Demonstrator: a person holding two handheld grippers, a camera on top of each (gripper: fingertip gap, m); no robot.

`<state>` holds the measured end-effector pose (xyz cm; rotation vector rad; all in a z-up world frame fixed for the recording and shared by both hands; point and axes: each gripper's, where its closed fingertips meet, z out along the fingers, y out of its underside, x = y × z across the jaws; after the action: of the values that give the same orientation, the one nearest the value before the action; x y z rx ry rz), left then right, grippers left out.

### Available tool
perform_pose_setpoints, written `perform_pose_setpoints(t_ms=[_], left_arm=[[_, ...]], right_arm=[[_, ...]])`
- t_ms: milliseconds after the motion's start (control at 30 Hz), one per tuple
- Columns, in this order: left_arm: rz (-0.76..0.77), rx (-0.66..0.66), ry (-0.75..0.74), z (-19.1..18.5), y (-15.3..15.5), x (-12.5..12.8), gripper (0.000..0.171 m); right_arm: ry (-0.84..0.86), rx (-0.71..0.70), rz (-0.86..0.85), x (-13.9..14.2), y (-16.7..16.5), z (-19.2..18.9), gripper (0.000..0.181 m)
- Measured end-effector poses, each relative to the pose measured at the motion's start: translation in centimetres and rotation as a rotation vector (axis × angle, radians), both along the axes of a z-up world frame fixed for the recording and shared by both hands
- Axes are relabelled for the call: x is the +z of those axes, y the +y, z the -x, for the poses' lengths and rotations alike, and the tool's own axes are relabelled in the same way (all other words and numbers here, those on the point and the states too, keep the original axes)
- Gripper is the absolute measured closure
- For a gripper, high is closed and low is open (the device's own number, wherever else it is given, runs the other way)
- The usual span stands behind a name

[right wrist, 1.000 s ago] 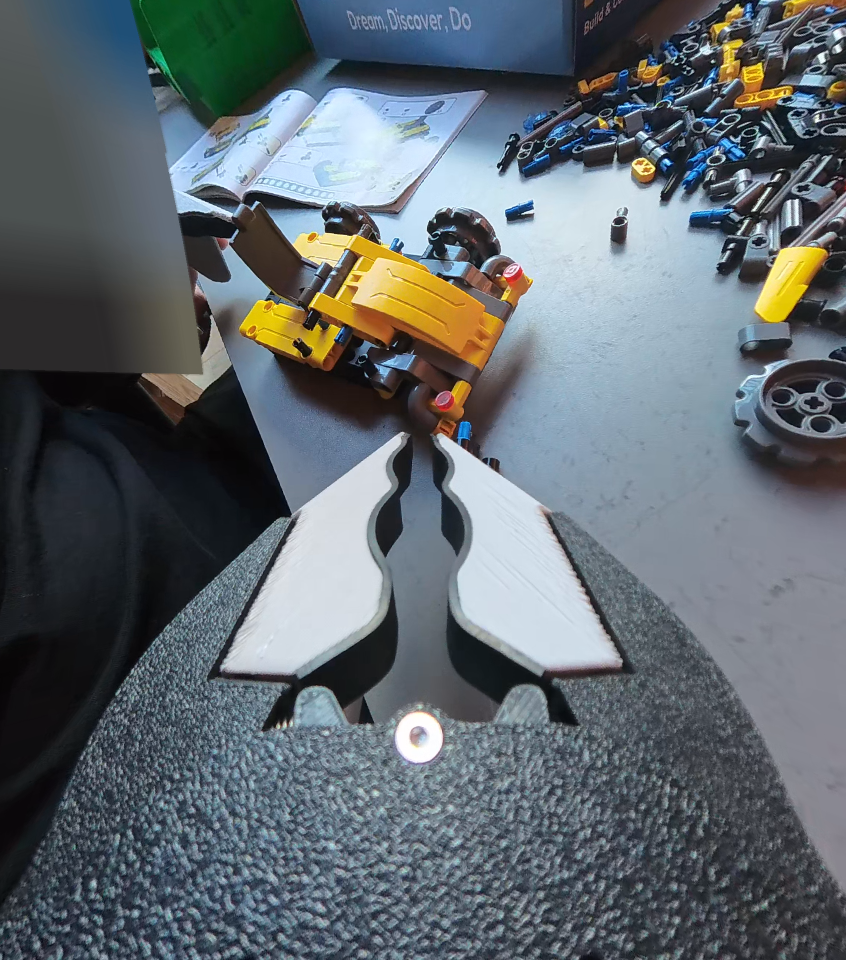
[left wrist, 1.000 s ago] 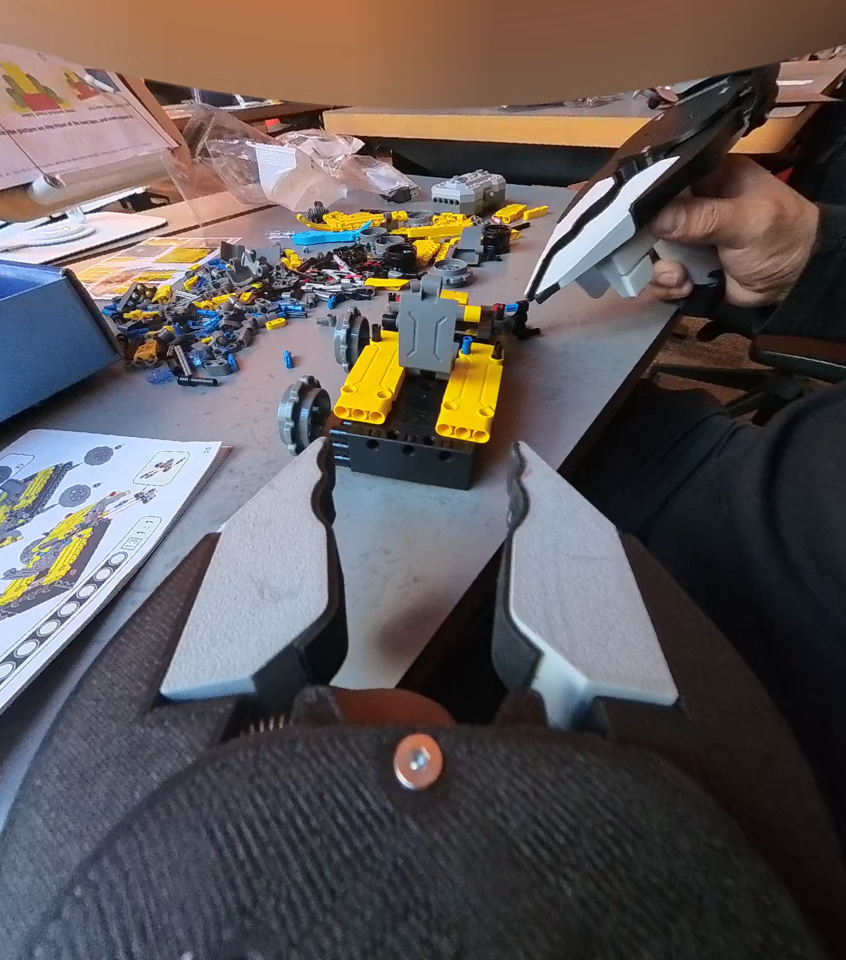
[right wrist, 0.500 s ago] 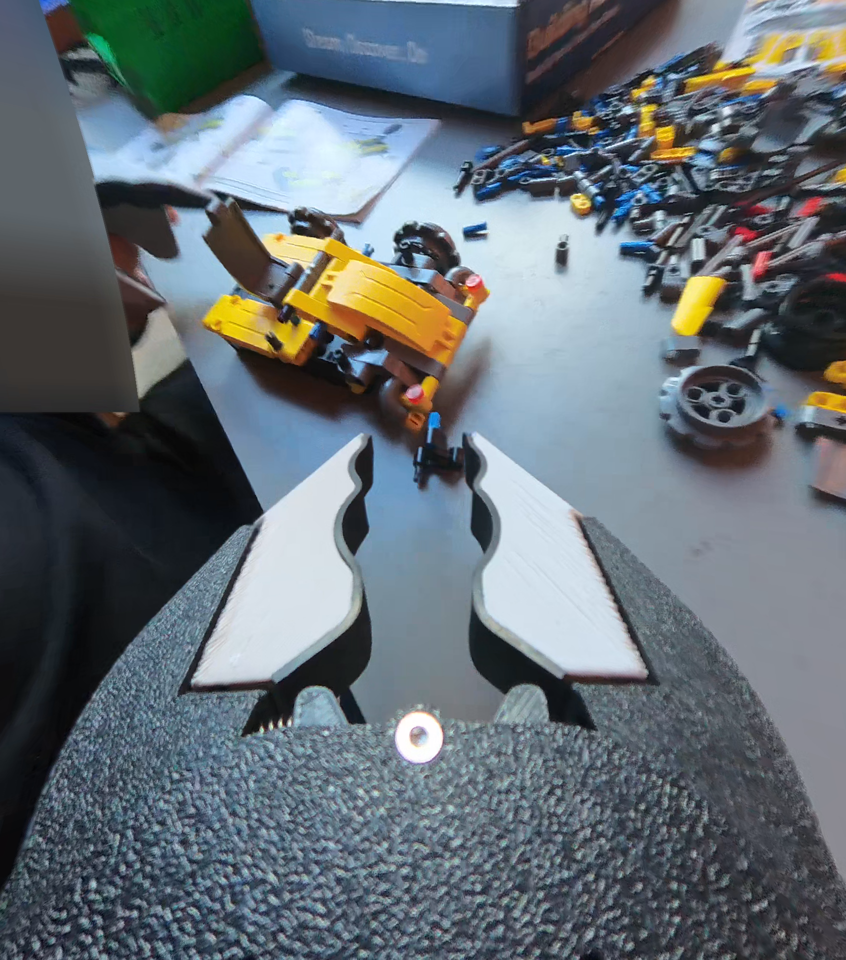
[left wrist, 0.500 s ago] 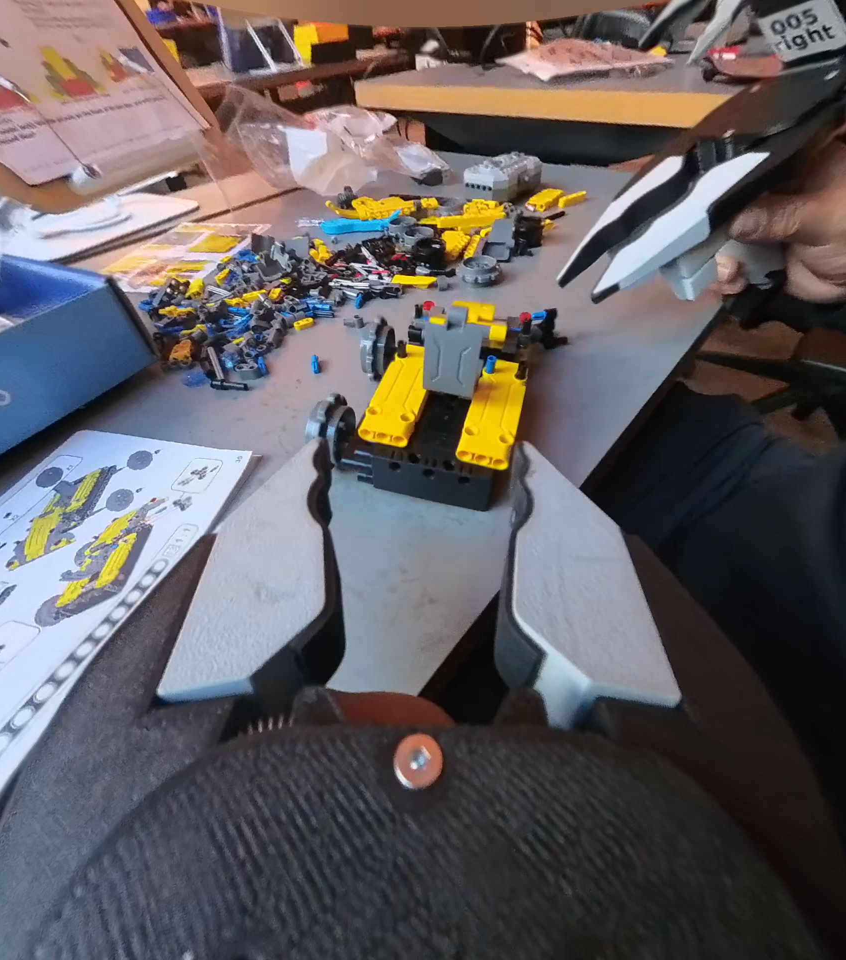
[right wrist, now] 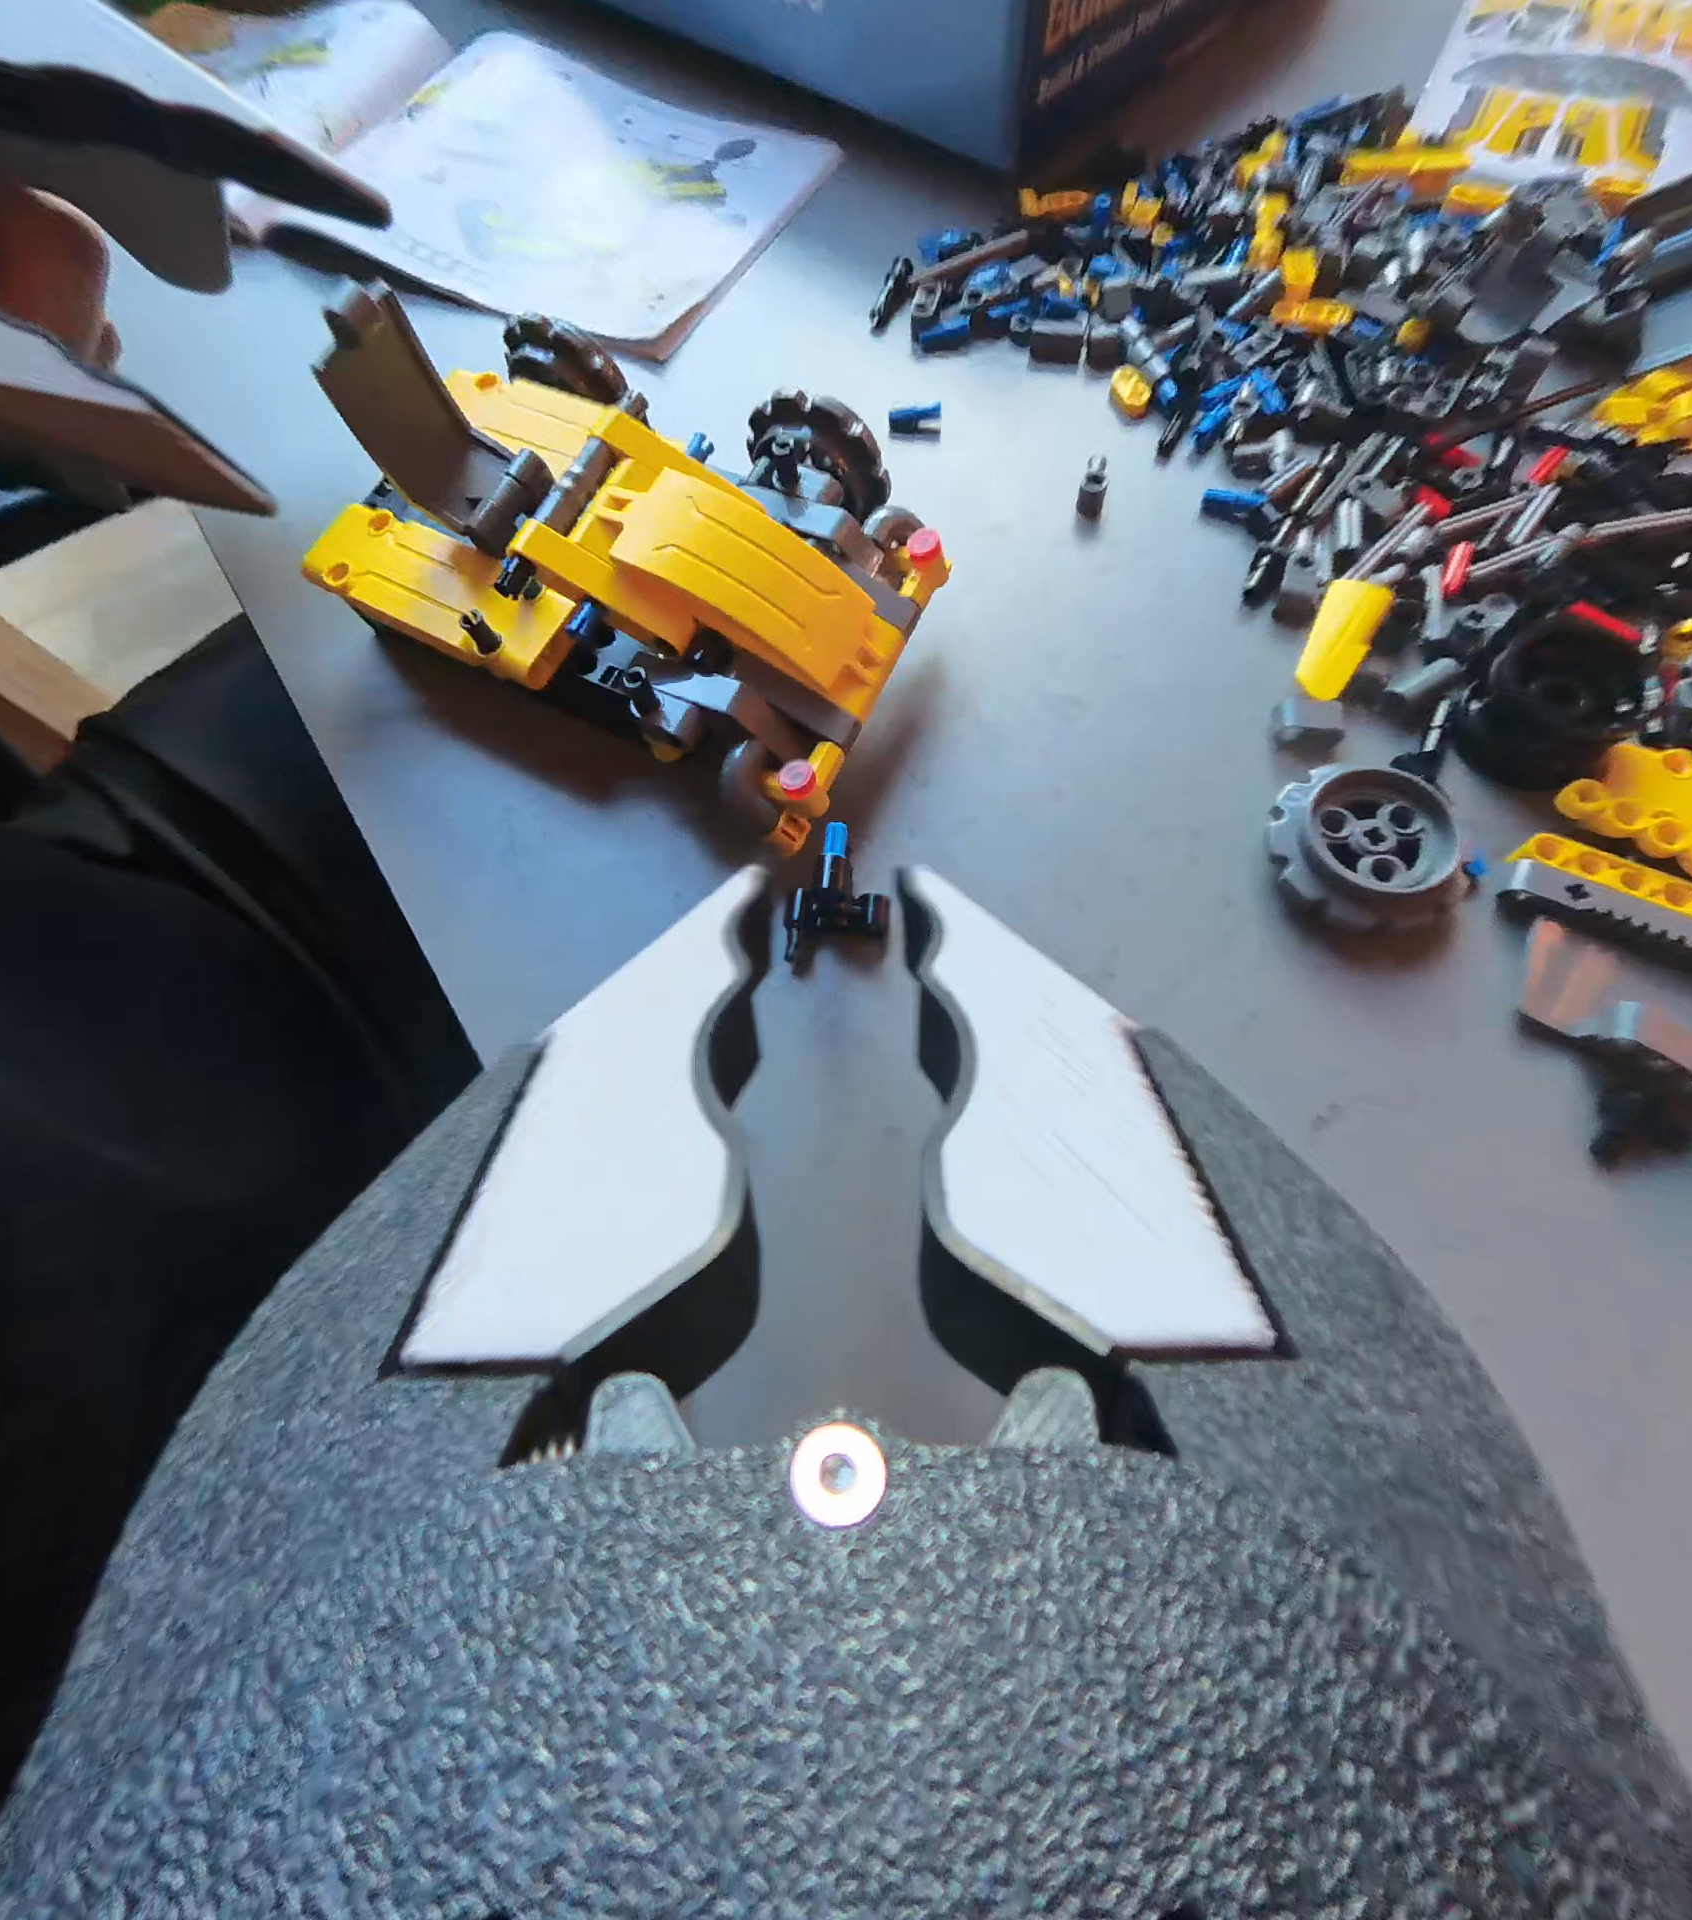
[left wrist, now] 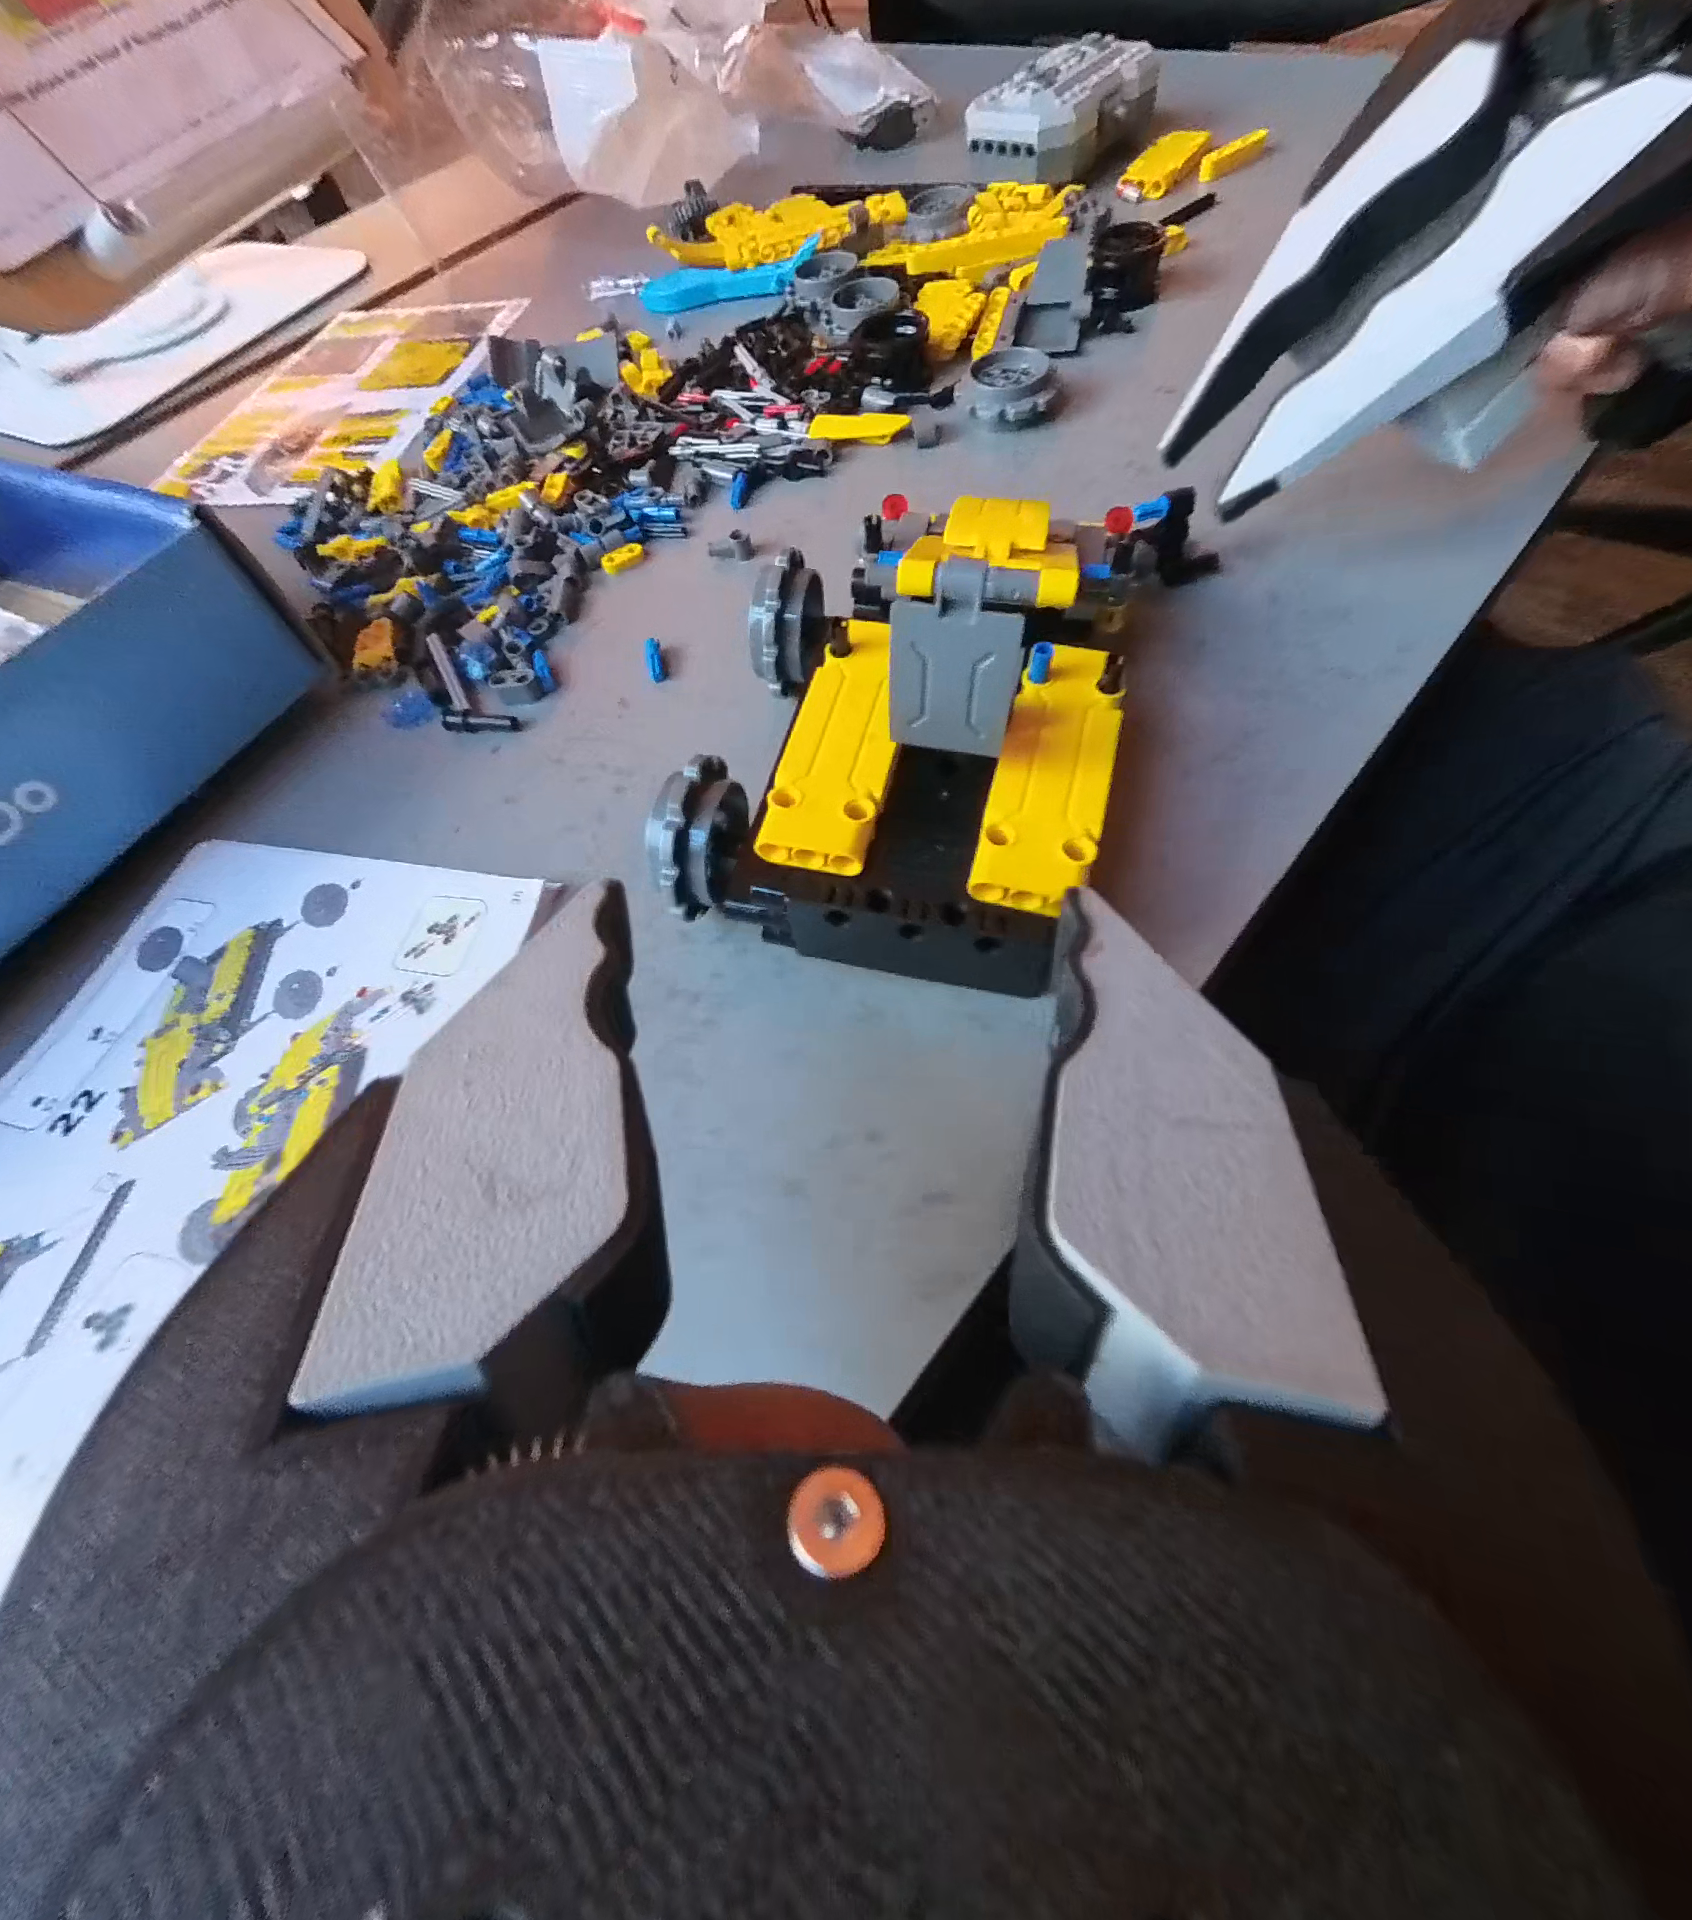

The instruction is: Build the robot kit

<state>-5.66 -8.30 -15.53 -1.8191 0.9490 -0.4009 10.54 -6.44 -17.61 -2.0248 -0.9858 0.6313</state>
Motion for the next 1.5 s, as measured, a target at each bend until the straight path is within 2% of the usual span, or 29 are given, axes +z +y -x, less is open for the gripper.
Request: perform_pose_setpoints(t_ms=[100, 233, 400, 500, 533, 567, 667, 833, 1000, 1333, 1400, 1500], left_arm=[[0.097, -0.045, -0.002, -0.8, -0.6, -0.5, 0.093], [0.15, -0.08, 0.049, -1.4, -0.1, -0.9, 0.085], [0.182, -0.118, 0.188, -2.8, 0.8, -2.3, 0.058], [0.181, -0.103, 0.258, -3.0, 1.5, -3.3, 0.05], [0.168, -0.087, 0.271, -2.9, 2.0, -3.6, 0.057], [0.139, -0.073, 0.28, -2.8, 2.7, -3.6, 0.072], [0.123, -0.058, 0.252, -3.0, 3.5, -3.6, 0.073], [0.108, -0.034, 0.25, -3.6, 3.8, -3.5, 0.076], [0.107, 0.009, 0.227, -4.4, 3.6, -3.5, 0.075], [0.113, 0.044, 0.207, -5.1, 3.2, -3.4, 0.072], [0.123, 0.01, 0.143, -5.7, 2.7, -2.7, 0.063], [0.13, -0.039, 0.039, -6.2, 2.0, -0.2, 0.069]], right_arm=[[-0.047, 0.009, 0.001, -0.8, 0.1, 0.4, 0.153], [-0.065, 0.024, 0.028, -1.2, 0.1, 0.6, 0.17], [-0.016, 0.017, 0.068, -1.0, 0.2, 0.7, 0.174], [0.026, 0.005, 0.06, -0.4, -0.2, 0.3, 0.174], [0.036, 0.004, 0.061, -0.3, -0.4, 0.2, 0.174], [0.047, 0.006, 0.064, -0.3, -0.6, 0.1, 0.174], [0.077, 0.013, 0.063, 0.0, -1.4, 0.5, 0.174], [0.02, -0.013, -0.005, 0.0, -1.7, 0.0, 0.174], [0.087, -0.011, 0.023, 0.3, -2.3, 0.2, 0.174], [0.113, -0.058, 0.028, 0.3, -1.6, 1.3, 0.174], [0.115, -0.078, 0.017, 0.3, -1.4, 1.2, 0.174], [0.107, -0.087, 0.02, 0.0, -1.3, 1.2, 0.174]])
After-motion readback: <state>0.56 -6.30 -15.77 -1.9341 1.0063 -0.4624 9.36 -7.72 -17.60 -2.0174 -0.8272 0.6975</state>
